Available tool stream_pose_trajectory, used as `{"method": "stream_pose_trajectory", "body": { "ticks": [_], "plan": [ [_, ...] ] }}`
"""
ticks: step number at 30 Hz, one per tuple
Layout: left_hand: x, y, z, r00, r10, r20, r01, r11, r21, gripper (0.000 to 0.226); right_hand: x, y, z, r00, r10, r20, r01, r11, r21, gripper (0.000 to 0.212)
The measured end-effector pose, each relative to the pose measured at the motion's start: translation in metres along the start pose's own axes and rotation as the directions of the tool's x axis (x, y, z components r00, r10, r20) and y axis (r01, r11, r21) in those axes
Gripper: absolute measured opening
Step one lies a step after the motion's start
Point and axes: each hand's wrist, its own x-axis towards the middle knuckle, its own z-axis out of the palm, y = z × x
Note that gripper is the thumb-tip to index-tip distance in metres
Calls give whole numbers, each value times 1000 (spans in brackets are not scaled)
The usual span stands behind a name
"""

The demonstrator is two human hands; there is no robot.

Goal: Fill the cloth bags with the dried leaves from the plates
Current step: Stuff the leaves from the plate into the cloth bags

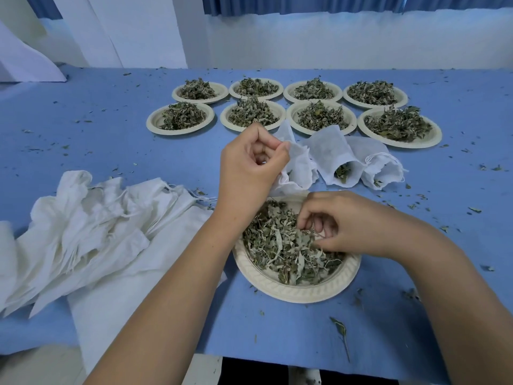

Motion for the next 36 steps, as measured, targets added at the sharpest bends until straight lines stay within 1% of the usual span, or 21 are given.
{"method": "stream_pose_trajectory", "body": {
  "ticks": [2,4,7,9,12,14,15,16,17,18,20,21,23,24,25,26,29,32,36],
  "plan": [
    [0,-1,0,1000,1,5,-1,1000,-2,26,1,-1,0,999,37,7,-37,995,89,29],
    [-1,0,0,1000,1,10,-1,1000,1,26,1,-1,1,998,59,2,-59,988,140,33],
    [0,0,0,1000,0,1,0,1000,1,25,-1,0,-1,993,74,-88,-51,969,241,32],
    [0,0,0,1000,2,-4,-2,1000,-3,25,-2,1,-4,977,79,-201,-10,946,323,31],
    [1,-1,0,1000,10,-7,-10,1000,-8,25,-4,-2,-7,930,53,-363,120,892,436,22],
    [0,0,0,1000,15,-6,-15,1000,-13,25,-2,-8,-2,927,14,-374,180,859,479,18],
    [0,0,0,1000,16,-4,-16,1000,-15,24,-1,-11,2,941,-6,-338,178,859,480,16],
    [1,0,0,1000,15,-4,-15,1000,-17,24,0,-14,6,959,-27,-281,161,870,467,13],
    [1,0,0,1000,13,-5,-13,1000,-20,24,1,-16,9,971,-49,-233,147,893,425,10],
    [1,0,0,1000,11,-7,-11,1000,-22,24,1,-15,10,975,-69,-214,143,923,358,11],
    [2,0,-1,1000,10,-16,-10,1000,-19,25,0,-13,8,968,-96,-232,147,965,217,23],
    [2,0,-1,1000,9,-19,-9,1000,-19,25,-1,-11,6,971,-101,-218,141,974,177,29],
    [1,1,-1,1000,5,-12,-5,1000,-18,25,-1,-10,5,987,-117,-111,130,984,118,33],
    [0,1,0,1000,2,-7,-2,1000,-17,26,0,-10,6,990,-132,-51,135,988,78,33],
    [0,2,0,1000,0,-3,0,1000,-17,26,2,-10,9,988,-150,-21,151,988,40,30],
    [0,2,0,1000,-1,-2,1,1000,-17,26,4,-9,11,985,-167,-30,168,986,20,27],
    [0,2,0,1000,5,-7,-5,1000,-14,25,7,-9,10,971,-194,-139,203,977,58,17],
    [2,2,-1,1000,12,-19,-12,1000,-11,24,1,-9,5,947,-172,-272,231,951,205,17],
    [0,0,0,1000,16,-5,-16,1000,-17,22,-5,-12,-4,869,-127,-478,352,838,417,16]
  ]
}}
